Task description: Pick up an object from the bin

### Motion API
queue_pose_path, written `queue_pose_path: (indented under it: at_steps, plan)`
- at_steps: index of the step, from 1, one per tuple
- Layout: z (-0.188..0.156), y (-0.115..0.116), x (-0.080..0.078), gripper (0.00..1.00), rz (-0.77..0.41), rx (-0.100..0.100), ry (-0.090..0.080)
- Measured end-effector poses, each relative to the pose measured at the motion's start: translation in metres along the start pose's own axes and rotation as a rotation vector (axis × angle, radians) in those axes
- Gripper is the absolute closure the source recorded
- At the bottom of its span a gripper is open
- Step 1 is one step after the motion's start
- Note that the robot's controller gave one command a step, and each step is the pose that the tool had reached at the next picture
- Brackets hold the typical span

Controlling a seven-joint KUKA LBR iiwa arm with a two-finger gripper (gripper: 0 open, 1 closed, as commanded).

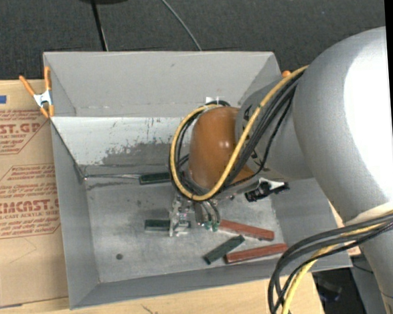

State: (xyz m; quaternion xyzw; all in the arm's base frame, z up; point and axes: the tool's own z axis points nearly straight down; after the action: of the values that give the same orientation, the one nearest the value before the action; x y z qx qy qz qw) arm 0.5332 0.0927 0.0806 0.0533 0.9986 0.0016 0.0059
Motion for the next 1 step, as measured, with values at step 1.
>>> queue_pose_path:
  at_steps: [1]
  plan:
    - [0.0015, -0.0001, 0.0037, 0.00, -0.002, 0.003, 0.015]
